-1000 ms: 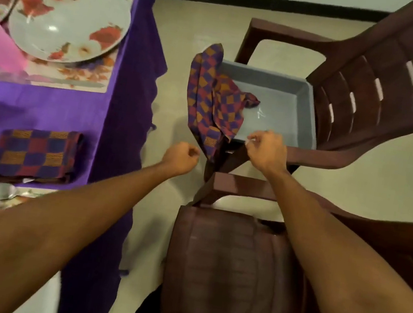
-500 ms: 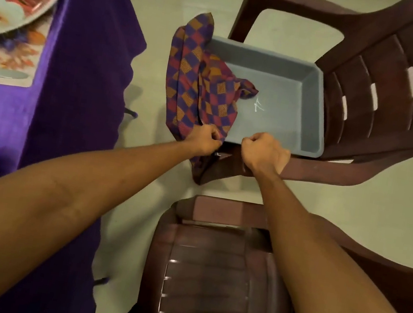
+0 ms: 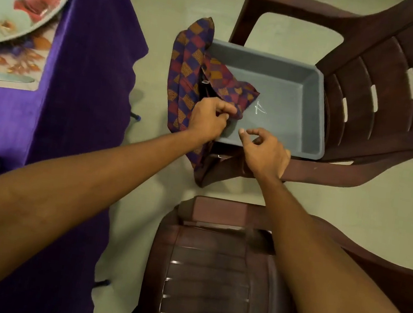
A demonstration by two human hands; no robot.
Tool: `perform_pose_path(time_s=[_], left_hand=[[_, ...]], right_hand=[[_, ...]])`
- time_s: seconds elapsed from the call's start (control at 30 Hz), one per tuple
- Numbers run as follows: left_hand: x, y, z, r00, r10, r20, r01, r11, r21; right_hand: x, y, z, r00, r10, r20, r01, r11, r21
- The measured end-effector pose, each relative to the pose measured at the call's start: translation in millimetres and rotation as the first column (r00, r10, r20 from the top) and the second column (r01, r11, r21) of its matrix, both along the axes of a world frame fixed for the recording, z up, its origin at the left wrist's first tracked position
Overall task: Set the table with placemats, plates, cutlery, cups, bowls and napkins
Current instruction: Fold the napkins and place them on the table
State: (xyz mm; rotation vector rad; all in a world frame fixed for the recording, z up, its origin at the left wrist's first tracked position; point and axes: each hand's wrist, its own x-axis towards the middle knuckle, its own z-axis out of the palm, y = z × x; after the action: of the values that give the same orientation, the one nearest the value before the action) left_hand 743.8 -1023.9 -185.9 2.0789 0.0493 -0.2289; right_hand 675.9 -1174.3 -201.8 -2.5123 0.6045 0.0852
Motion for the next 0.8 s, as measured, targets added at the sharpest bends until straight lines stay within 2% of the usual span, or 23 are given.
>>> perform_pose_path(time_s=[0.13,0.23,0.3,0.37,0.47,0.57,0.63,0.7,0.8], left_hand=[[-1.6,19.5,57.0,0.996,-0.021,0.084,0.029,0.995,-0.096],[-13.8,29.7,103.8,0.999,0.029,0.032,-0.020,0.969,-0.248],[-26.3,37.1,129.7,0.999,0.037,-0.032,-0.046,0.934,-0.354],[-43.8,43.3,156.1,0.997,0.003,-0.080,-0.039,0.891,-0.453],[-71.0,52.8,191.3,0.993,-0.036,-0.116,-0.036,0.826,-0.562],[-93.8,75.4,212.9,0.993,0.016,-0.116,-0.082,0.801,-0.593],[-109.7,97.6,209.1,0.973,0.054,-0.223,-0.188,0.743,-0.642],[-130.6,118.4,187.6,0.876,-0.036,-0.481,-0.344,0.654,-0.674],[-164.3,138.6,140.1,0.670,-0.176,-0.721,-0.489,0.626,-0.607]], right_hand=[[-1.7,-8.3,7.1,0.999,-0.044,0.012,0.039,0.960,0.279],[-13.0,-8.0,25.1,0.987,-0.143,0.072,0.086,0.849,0.521],[-23.0,2.1,42.0,0.975,-0.173,0.136,0.068,0.825,0.561],[-31.0,18.6,58.7,0.964,-0.151,0.220,0.013,0.850,0.527],[-39.6,43.6,79.5,0.929,0.008,0.370,-0.148,0.924,0.352],[-48.0,53.6,99.0,0.878,0.010,0.479,-0.135,0.964,0.228],[-60.7,55.1,108.4,0.866,0.001,0.499,-0.134,0.964,0.230],[-78.0,56.4,113.7,0.867,0.101,0.488,-0.214,0.960,0.182],[-114.2,62.4,115.3,0.802,0.356,0.480,-0.417,0.909,0.021]])
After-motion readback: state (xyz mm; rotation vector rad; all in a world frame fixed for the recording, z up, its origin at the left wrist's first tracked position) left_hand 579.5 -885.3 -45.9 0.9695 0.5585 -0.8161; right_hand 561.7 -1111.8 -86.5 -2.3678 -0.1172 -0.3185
